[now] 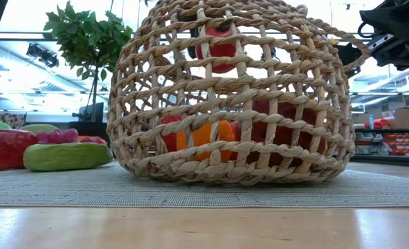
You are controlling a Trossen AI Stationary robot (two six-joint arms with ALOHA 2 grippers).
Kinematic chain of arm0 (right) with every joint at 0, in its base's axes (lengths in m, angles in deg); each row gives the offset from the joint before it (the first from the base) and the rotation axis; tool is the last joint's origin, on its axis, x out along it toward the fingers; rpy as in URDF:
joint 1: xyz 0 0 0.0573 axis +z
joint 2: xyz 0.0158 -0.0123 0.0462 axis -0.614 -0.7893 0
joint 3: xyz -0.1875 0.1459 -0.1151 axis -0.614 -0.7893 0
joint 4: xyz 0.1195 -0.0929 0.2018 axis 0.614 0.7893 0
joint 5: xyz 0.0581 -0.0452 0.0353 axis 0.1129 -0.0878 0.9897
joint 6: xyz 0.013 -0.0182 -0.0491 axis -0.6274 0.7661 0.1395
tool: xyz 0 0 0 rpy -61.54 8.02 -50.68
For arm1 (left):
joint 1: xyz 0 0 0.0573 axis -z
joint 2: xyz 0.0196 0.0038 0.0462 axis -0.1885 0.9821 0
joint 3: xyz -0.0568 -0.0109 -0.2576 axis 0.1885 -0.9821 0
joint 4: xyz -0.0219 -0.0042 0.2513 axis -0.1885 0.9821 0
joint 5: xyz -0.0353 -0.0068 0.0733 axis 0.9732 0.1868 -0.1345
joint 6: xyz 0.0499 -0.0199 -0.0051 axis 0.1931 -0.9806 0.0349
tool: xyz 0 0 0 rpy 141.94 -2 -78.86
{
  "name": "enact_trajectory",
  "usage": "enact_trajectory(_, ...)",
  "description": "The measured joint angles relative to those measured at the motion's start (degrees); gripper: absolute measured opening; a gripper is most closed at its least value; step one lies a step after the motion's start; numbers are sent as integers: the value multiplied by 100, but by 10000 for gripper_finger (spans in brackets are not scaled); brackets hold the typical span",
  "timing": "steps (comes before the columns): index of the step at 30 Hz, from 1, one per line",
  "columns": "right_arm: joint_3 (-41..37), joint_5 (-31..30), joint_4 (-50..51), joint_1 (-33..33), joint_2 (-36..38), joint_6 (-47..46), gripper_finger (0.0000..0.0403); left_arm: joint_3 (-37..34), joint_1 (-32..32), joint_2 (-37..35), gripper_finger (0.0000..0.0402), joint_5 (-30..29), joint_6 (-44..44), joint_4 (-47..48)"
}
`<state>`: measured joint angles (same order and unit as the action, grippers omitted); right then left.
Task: Build produce basket
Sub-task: Put the red apple into the brown basket
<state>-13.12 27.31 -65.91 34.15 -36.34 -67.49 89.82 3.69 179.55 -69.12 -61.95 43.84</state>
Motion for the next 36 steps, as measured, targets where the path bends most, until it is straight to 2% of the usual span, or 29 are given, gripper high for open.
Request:
enact_trajectory(10, 0, 0, 0, 0, 0, 0, 394, -2, 5, 0, 332, -510, 1623, -388)
enact_trajectory(15, 0, -2, 0, 0, 0, 0, 394, -2, 234, -2, 332, -1581, 2715, -386)
enact_trajectory(20, 0, -2, 0, 0, 0, 0, 394, -4, 570, -131, 332, -2470, 3151, -112)
enact_trajectory(22, 0, -2, 0, 0, 0, 0, 394, -4, 651, -179, 332, -2742, 3400, -312)
enact_trajectory(26, 0, -2, 15, 0, 0, 0, 394, 0, 644, -406, 332, -2811, 3372, -661)
enact_trajectory(31, 0, -2, -190, 0, 0, -49, 394, 0, 638, -653, 332, -2770, 3026, -472)
enact_trajectory(33, 38, -328, -415, -36, 6, 81, 394, 0, 654, -711, 332, -2763, 2959, -445)
enact_trajectory(36, 354, -1525, -439, -209, -8, 354, 394, 0, 714, -752, 332, -2677, 2952, -417)
